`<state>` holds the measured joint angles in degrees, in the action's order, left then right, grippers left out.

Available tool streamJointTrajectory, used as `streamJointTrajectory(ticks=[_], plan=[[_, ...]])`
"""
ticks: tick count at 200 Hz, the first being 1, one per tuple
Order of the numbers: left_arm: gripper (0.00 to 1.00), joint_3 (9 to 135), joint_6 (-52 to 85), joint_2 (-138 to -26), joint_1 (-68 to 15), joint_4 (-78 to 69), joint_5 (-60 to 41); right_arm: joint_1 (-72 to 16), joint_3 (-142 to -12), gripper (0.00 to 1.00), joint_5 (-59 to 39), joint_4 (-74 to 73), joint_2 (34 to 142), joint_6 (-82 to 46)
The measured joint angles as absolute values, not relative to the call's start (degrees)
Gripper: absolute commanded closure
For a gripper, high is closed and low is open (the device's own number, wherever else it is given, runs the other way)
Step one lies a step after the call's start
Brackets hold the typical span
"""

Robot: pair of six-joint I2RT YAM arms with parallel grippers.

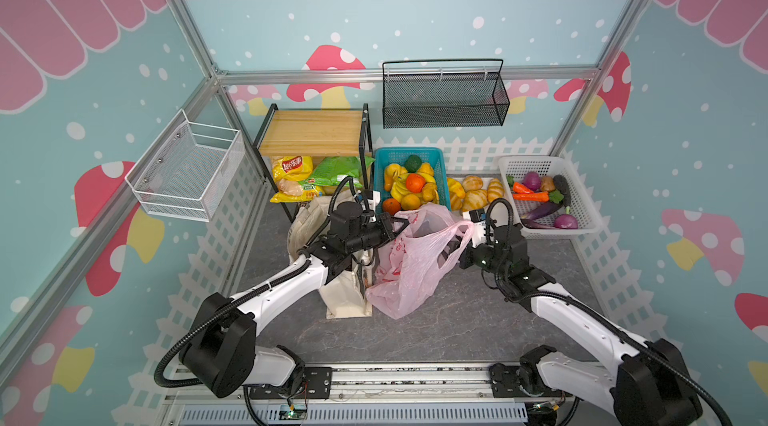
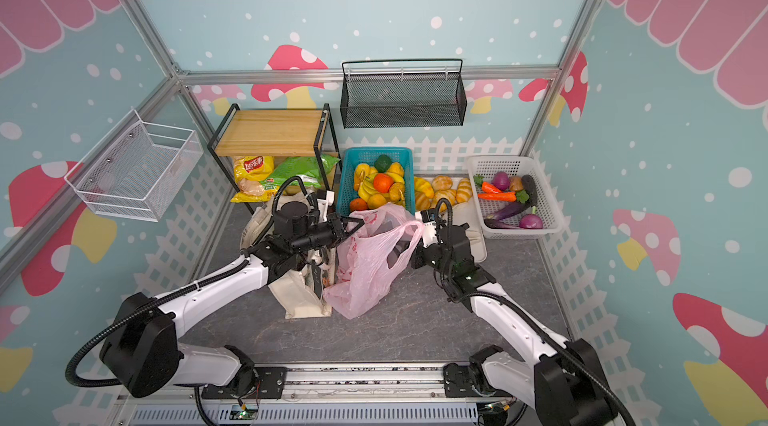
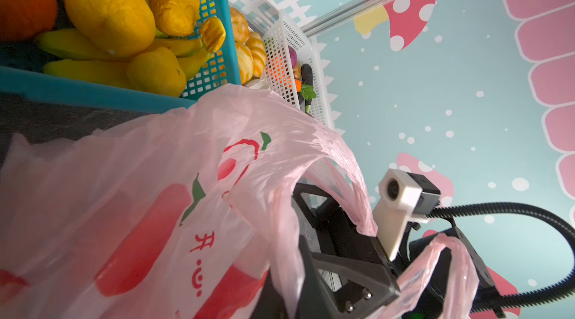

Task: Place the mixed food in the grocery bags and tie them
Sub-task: 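Move the right gripper back to the white vegetable basket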

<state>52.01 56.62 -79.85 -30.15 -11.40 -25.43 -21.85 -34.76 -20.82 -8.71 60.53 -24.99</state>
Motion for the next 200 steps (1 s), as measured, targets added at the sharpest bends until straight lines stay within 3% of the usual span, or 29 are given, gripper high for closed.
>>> streamJointTrajectory(ticks=[69, 105, 154, 200], plan=[[1.00, 51.0, 57.9, -78.1, -28.5, -11.9, -23.6, -13.6, -35.7, 0.19, -20.3, 5.5, 58.0, -22.4], [1.00, 50.9, 58.7, -78.1, -28.5, -12.8, -23.7, -5.3, -42.0, 0.15, -14.8, 5.7, 61.7, -23.0], [1.00, 50.4, 59.8, -78.1, -28.5, -14.0, -24.2, 12.1, -52.9, 0.13, -8.4, -1.8, 79.2, -25.1], [1.00, 50.1, 60.3, -78.1, -28.5, -14.9, -24.6, 17.6, -69.6, 0.16, -4.9, -2.9, 101.1, -26.5]])
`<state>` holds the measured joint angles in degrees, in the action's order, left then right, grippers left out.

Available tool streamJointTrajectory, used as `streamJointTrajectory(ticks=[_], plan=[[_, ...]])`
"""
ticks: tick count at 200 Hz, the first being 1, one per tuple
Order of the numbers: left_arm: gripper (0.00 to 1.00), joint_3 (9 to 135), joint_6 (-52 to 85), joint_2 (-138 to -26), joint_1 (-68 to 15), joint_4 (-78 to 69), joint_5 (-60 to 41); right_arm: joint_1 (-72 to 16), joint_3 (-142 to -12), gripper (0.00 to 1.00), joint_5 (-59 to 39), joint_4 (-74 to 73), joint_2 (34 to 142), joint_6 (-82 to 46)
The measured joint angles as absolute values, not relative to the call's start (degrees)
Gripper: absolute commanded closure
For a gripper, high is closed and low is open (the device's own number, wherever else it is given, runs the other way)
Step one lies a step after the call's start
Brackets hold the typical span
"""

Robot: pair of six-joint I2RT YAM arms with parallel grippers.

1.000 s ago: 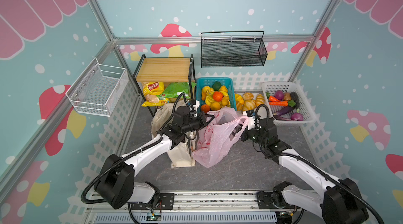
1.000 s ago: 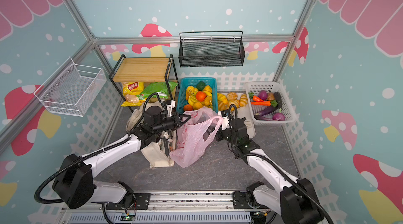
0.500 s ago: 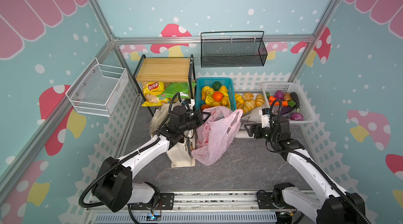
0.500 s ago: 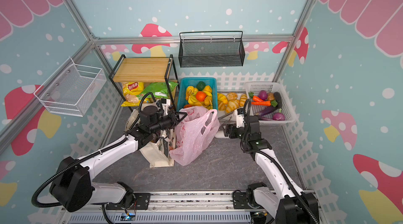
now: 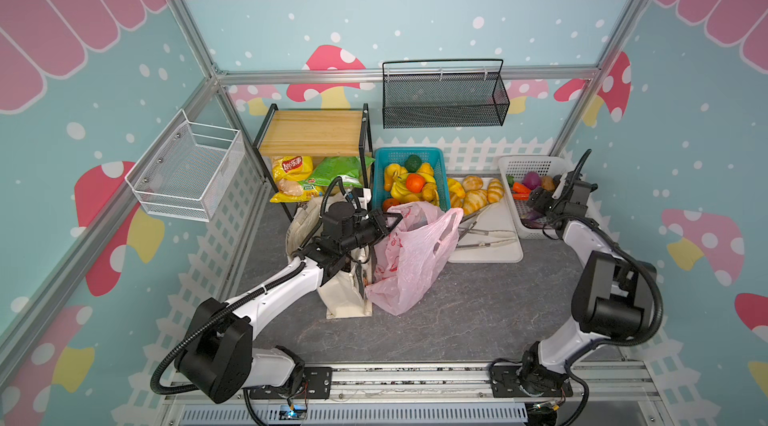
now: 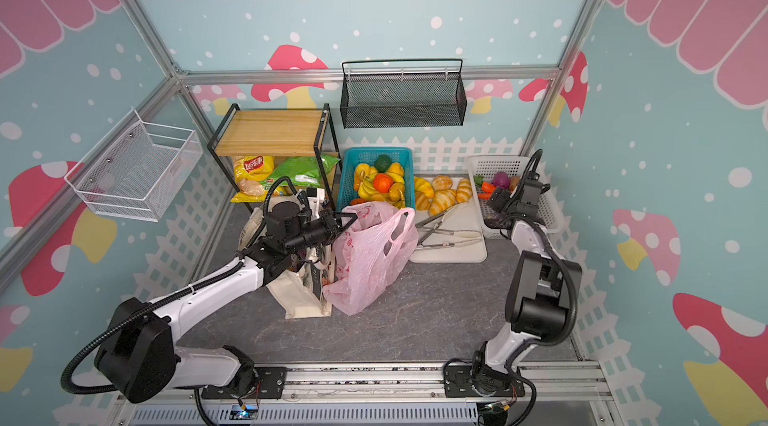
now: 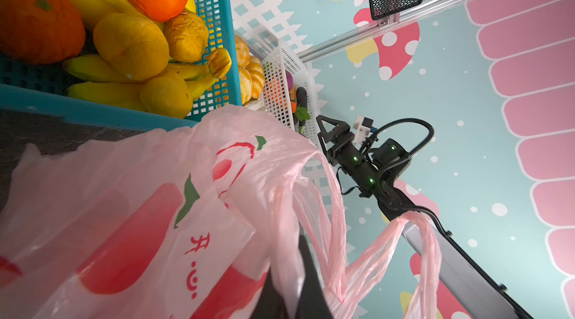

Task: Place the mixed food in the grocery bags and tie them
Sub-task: 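Move the right gripper back to the white vegetable basket, then grasp the orange carrot in the white basket with the right gripper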

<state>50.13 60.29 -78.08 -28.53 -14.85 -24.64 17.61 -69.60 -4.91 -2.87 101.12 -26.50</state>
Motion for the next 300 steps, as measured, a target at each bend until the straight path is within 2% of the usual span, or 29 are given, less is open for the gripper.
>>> streamJointTrajectory(ticks=[63, 122, 180, 239, 300], plan=[[1.00, 50.1, 61.1, -78.4, -28.6, -15.4, -25.2, 18.8, -87.5, 0.16, -2.2, 0.7, 122.3, -26.5], [1.00, 50.1, 61.2, -79.0, -28.6, -15.8, -25.3, 18.8, -97.6, 0.20, -3.5, 1.9, 128.8, -26.4], [1.00, 50.1, 61.2, -79.4, -28.6, -16.2, -25.5, 18.8, -101.1, 0.38, -3.8, 2.1, 131.8, -26.5], [1.00, 50.1, 61.2, -80.1, -28.6, -16.4, -25.5, 18.9, -101.9, 0.48, -3.0, 1.6, 132.8, -28.4], [1.00, 50.1, 61.2, -80.3, -28.6, -16.6, -25.5, 19.7, -98.9, 0.71, -4.7, -3.4, 132.2, -32.4]])
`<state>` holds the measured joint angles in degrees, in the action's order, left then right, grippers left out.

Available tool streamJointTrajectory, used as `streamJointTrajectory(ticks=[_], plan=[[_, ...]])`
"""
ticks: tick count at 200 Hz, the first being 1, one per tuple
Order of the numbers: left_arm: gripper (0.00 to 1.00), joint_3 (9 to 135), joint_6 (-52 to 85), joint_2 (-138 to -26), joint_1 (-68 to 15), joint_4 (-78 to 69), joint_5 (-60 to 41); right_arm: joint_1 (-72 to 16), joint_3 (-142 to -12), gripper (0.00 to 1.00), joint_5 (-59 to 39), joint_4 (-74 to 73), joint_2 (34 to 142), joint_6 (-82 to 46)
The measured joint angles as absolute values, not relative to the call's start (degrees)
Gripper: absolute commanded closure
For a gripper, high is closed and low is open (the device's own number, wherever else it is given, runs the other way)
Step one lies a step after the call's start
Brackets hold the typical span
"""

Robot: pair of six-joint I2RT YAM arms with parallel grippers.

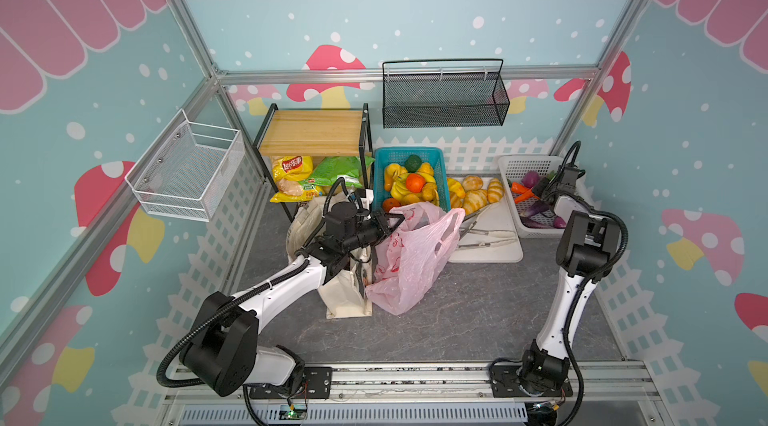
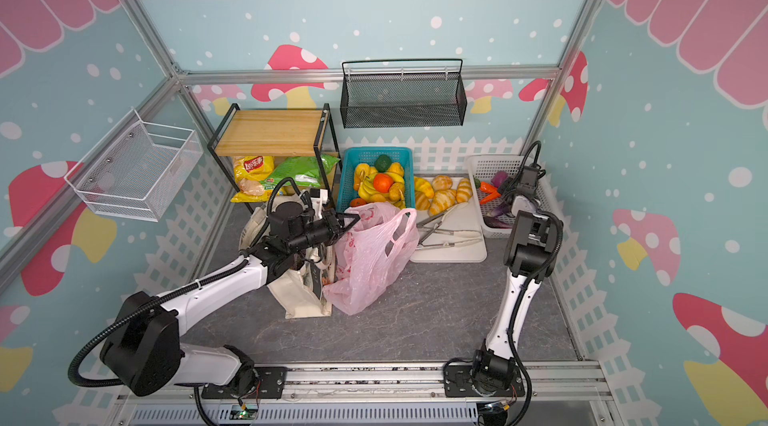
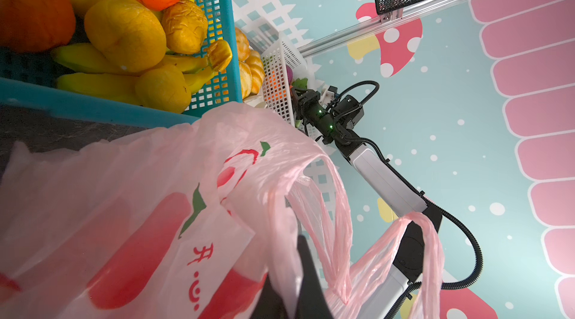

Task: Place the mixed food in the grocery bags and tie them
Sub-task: 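Grasp the orange carrot in the white basket with the right gripper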

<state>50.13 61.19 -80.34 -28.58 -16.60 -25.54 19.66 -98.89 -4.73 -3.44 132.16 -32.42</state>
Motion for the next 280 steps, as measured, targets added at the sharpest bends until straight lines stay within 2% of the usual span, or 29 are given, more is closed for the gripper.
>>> streamJointTrajectory(ticks=[27, 56, 105, 124, 141, 165, 200, 280], plan=[[1.00, 50.1, 61.2, -80.6, -28.6, -16.6, -25.6, 20.1, -94.7, 0.76, -6.3, -5.9, 129.7, -33.8], [1.00, 50.1, 61.3, -80.7, -28.6, -16.7, -25.8, 20.4, -89.9, 0.77, -8.5, -8.2, 125.6, -35.2], [1.00, 50.1, 61.4, -80.8, -28.6, -17.0, -26.0, 20.6, -80.0, 0.78, -11.7, -13.8, 113.4, -37.4], [1.00, 50.1, 61.4, -80.8, -28.6, -17.0, -26.0, 20.7, -76.3, 0.71, -11.6, -16.1, 108.0, -37.6], [1.00, 50.1, 61.6, -80.8, -28.6, -17.1, -26.0, 21.2, -75.9, 0.58, -11.9, -17.6, 106.4, -37.8], [1.00, 50.1, 61.8, -80.8, -28.6, -17.4, -26.2, 22.4, -76.5, 0.45, -12.6, -18.1, 108.4, -38.3], [1.00, 50.1, 62.0, -80.8, -28.6, -17.6, -26.2, 23.1, -80.5, 0.35, -13.6, -15.1, 116.6, -38.0], [1.00, 50.1, 62.4, -81.2, -28.6, -17.7, -26.2, 22.8, -93.1, 0.35, -15.5, -7.1, 127.3, -32.9]])
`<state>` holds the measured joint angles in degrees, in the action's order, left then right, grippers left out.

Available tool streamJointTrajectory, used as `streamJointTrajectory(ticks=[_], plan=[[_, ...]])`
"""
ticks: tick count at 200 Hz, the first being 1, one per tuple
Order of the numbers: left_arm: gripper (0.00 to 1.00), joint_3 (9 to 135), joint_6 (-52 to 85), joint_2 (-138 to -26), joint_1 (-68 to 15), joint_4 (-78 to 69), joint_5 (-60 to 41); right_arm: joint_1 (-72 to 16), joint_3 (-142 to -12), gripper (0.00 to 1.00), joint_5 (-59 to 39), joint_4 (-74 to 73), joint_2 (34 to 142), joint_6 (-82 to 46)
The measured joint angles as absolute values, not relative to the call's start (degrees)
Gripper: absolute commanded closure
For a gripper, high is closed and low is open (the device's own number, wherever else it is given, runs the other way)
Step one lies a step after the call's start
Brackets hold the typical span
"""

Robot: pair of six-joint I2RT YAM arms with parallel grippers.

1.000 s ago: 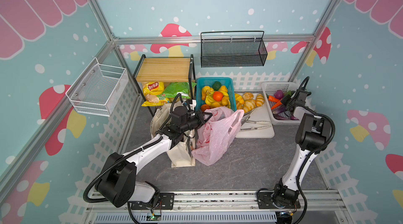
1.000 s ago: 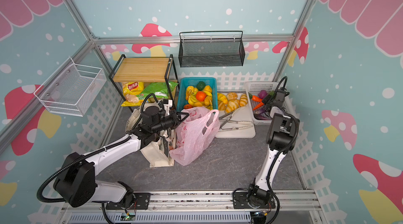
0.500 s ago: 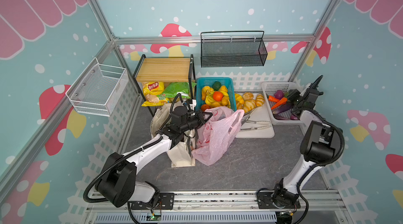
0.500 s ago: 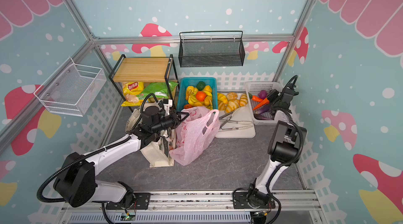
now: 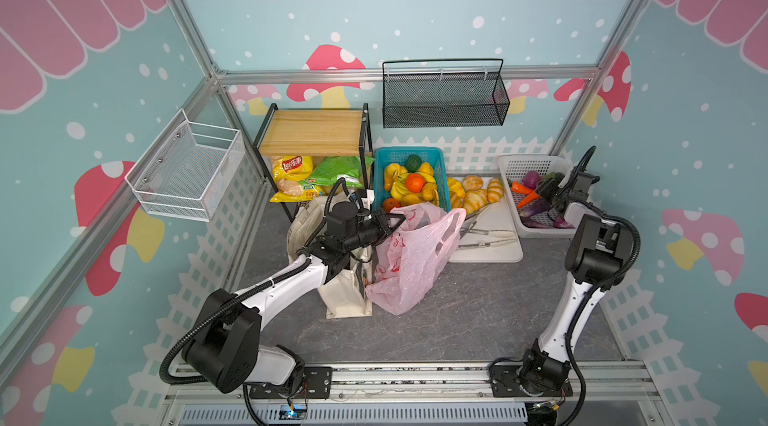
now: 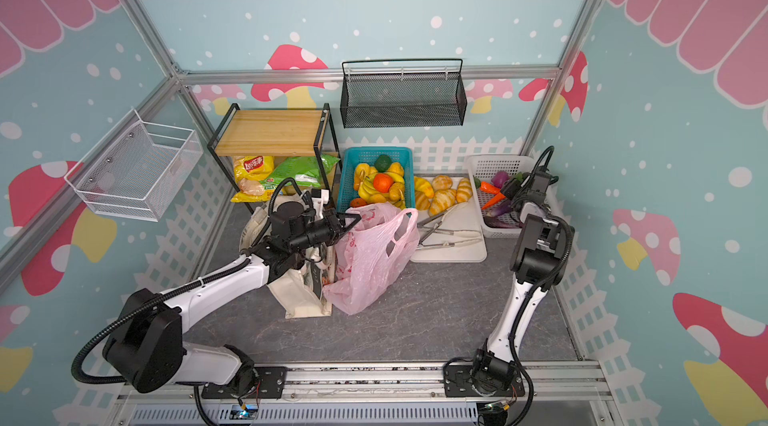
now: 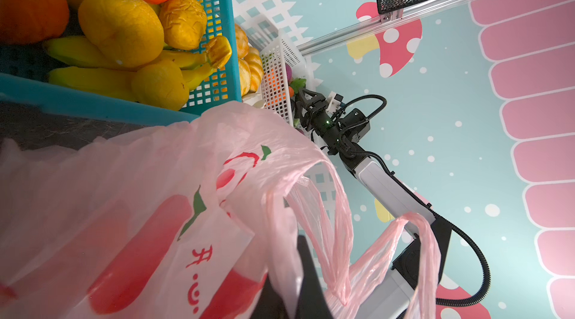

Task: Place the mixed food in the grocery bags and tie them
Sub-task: 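Grasp the orange carrot in the white basket with the right gripper, then carry the orange carrot toward the pink bag held by the left gripper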

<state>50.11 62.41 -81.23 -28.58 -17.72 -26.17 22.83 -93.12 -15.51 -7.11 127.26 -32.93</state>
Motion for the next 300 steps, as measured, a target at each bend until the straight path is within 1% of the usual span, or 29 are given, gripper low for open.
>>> streamJointTrajectory(ticks=[31, 96, 135, 150, 199, 224, 244, 263, 300], plan=[[1.00, 50.1, 62.4, -81.4, -28.6, -17.8, -26.2, 22.8, -98.3, 0.35, -15.5, -4.4, 131.0, -30.8], [1.00, 50.1, 62.4, -82.0, -28.6, -17.9, -26.2, 20.9, -109.1, 0.31, -13.8, 1.8, 138.1, -25.6], [1.00, 50.1, 62.4, -82.4, -28.6, -17.9, -26.2, 19.4, -112.8, 0.30, -10.0, 5.1, 139.9, -22.8], [1.00, 50.1, 62.4, -82.6, -28.6, -17.9, -26.3, 18.9, -113.7, 0.34, -8.4, 6.1, 140.5, -22.2], [1.00, 50.1, 62.5, -82.7, -28.6, -18.1, -26.5, 17.6, -114.1, 0.58, -4.2, 8.7, 140.7, -21.2], [1.00, 50.1, 62.5, -82.7, -28.6, -18.1, -26.6, 17.3, -113.9, 0.67, -3.9, 9.0, 140.6, -21.6], [1.00, 50.1, 62.5, -82.7, -28.6, -18.1, -26.6, 17.4, -111.7, 0.71, -4.2, 8.1, 139.3, -22.1], [1.00, 50.1, 62.5, -82.7, -28.6, -18.2, -26.6, 17.4, -106.7, 0.73, -5.1, 6.5, 135.7, -22.9], [1.00, 50.1, 62.6, -82.7, -28.6, -18.3, -26.6, 17.6, -94.3, 0.75, -8.5, -0.8, 122.5, -25.4]])
